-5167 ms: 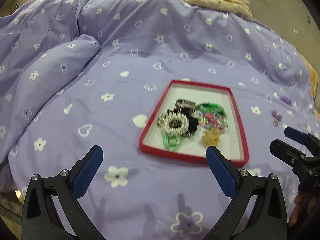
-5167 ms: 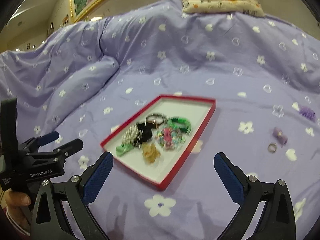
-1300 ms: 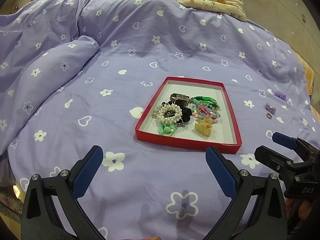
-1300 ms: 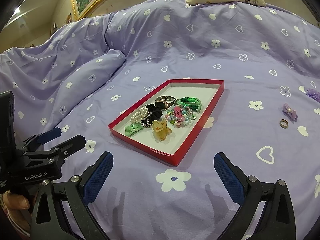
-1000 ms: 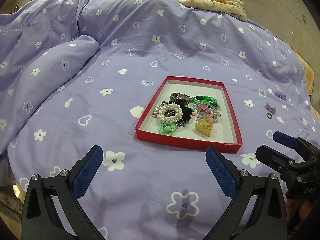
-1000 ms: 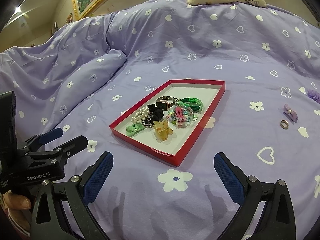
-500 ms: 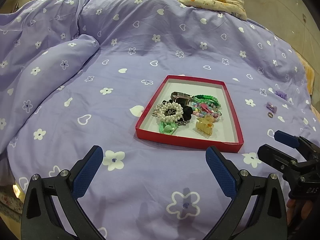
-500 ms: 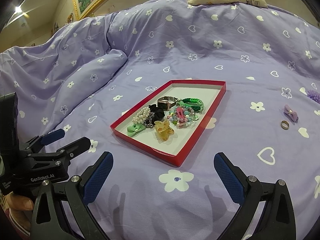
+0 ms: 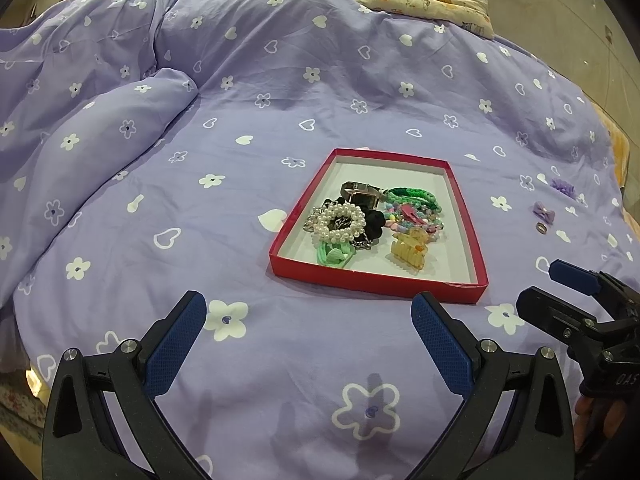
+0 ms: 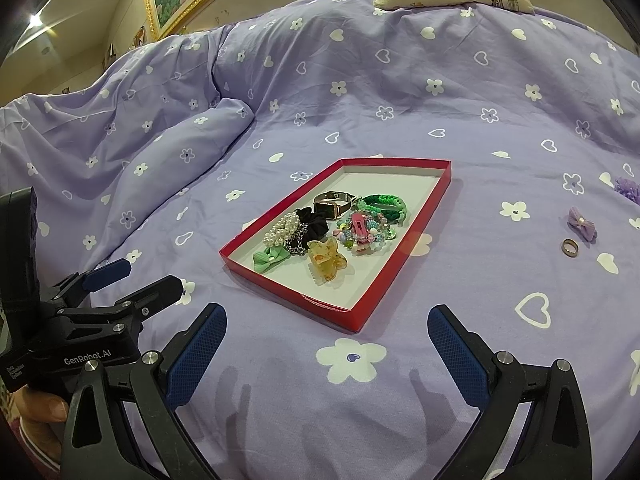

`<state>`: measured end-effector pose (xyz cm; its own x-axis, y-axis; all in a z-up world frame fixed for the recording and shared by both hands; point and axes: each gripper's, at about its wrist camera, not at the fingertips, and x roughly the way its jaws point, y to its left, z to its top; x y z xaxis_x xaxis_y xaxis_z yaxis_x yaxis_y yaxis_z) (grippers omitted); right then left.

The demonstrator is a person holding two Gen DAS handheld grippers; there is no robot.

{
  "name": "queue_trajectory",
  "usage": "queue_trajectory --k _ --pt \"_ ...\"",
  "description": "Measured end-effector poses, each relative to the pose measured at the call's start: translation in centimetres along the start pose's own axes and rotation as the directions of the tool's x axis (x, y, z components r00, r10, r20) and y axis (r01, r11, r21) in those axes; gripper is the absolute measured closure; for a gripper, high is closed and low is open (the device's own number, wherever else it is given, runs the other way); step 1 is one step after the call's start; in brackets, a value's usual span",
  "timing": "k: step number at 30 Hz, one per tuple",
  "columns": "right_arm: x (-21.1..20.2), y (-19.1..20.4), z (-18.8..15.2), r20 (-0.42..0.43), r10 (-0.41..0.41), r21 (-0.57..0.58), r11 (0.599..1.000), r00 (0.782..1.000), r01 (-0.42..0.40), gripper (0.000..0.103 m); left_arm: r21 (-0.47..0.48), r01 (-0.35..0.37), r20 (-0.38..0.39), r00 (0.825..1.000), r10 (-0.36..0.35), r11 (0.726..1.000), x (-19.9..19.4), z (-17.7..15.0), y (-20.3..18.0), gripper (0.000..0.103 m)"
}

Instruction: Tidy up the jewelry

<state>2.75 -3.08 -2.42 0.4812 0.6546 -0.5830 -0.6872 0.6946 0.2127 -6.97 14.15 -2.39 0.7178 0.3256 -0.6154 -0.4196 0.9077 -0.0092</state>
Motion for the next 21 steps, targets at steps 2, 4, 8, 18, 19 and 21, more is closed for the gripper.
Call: queue_trajectory --k 2,4,8,18,19,21 --pt "0.00 -0.01 0.00 -0.001 0.000 0.000 1.000 1.000 0.000 0.001 0.001 0.000 0.000 1.000 0.000 1.000 0.01 -0.01 -0.06 0.000" --pt "-0.06 0.06 -0.01 0.001 0.000 0.000 1.000 1.000 0.000 0.001 0.001 0.001 -0.001 1.000 -0.001 1.000 0.01 0.00 -0.10 0.000" --pt "0.00 -0.06 0.01 0.000 0.001 0.000 1.000 1.000 -0.001 0.001 0.001 0.001 -0.001 1.000 -0.001 1.000 0.01 -0.03 -0.11 0.000" --pt "-0.03 -0.03 0.01 -0.001 0.001 0.001 1.000 1.000 -0.001 0.001 0.001 0.001 -0.002 1.000 -0.001 1.000 0.03 0.08 -0.17 0.000" --pt "-0.03 -0.06 0.02 0.000 0.000 0.000 1.000 1.000 0.000 0.001 0.001 0.002 -0.002 1.000 -0.002 1.000 0.02 0.07 -0.17 0.000" --pt "-0.03 -0.06 0.02 0.000 0.001 0.000 1.000 1.000 -0.001 0.001 0.001 0.001 -0.002 1.000 -0.001 1.000 0.01 0.08 -0.19 0.000"
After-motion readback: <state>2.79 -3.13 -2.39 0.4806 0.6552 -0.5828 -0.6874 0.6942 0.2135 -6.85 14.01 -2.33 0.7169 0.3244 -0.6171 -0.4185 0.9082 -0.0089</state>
